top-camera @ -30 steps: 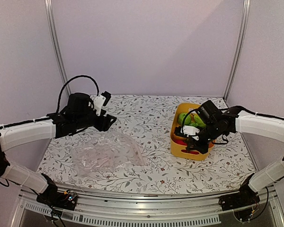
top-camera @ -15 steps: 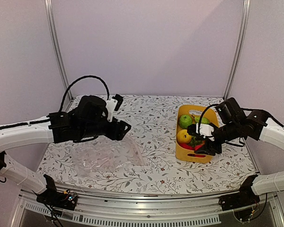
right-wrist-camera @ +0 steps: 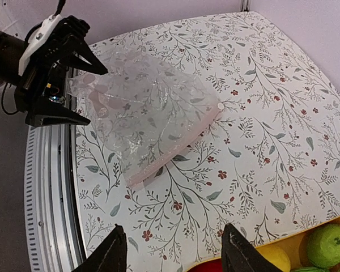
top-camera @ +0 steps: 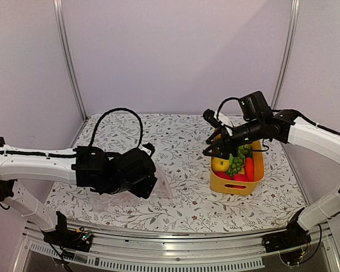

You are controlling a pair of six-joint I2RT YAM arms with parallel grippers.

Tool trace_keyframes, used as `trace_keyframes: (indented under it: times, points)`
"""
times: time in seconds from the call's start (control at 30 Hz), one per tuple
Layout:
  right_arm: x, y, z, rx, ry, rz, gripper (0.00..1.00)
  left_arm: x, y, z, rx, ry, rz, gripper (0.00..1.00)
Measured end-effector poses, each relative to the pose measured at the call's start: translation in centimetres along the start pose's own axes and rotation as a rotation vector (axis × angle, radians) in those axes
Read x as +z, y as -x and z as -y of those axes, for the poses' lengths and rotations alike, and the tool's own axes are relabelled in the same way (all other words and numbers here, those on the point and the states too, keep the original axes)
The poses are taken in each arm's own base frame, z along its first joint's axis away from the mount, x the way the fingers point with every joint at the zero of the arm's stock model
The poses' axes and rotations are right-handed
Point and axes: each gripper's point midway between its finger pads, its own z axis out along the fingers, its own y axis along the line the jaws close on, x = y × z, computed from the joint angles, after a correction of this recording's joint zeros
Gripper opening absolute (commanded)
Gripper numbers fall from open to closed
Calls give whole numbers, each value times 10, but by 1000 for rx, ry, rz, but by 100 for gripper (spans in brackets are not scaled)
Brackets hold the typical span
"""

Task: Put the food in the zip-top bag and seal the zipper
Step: Adjust the zipper food storage bag at the center of the board.

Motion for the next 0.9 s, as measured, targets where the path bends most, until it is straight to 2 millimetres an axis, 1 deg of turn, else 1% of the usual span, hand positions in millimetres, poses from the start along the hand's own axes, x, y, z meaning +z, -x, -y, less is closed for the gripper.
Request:
trace_keyframes:
  times: [0.07, 0.13, 0.2, 0.23, 0.37, 0.47, 0.53, 0.6, 0.7, 0.8, 0.9]
  points:
    - [18, 7, 6, 79, 45, -2, 54, -4, -5, -13, -51, 47, -4, 92]
    - [35, 11, 13, 138, 77, -9, 55, -11, -8, -26, -105, 73, 7, 94]
    - [56, 16, 22, 195, 106, -18, 55, -19, -11, -41, -175, 88, 29, 95]
    - [62, 17, 24, 209, 114, -23, 55, -24, -14, -50, -218, 90, 40, 95]
    - [104, 28, 34, 264, 153, -55, 56, -36, -23, -93, -398, 118, 84, 95]
    - [133, 29, 32, 291, 195, -84, 54, -45, -32, -118, -504, 120, 135, 95]
    - [155, 17, 31, 327, 228, -120, 54, -52, -35, -126, -548, 98, 176, 95]
    - [173, -2, 28, 379, 255, -176, 53, -56, -38, -135, -594, 81, 216, 95]
    - [194, -31, 26, 457, 287, -252, 52, -57, -40, -147, -643, 85, 248, 94]
    - [207, -52, 20, 508, 311, -309, 53, -52, -44, -155, -661, 101, 244, 94]
    - [213, -61, 16, 543, 334, -339, 54, -45, -48, -155, -648, 109, 216, 94]
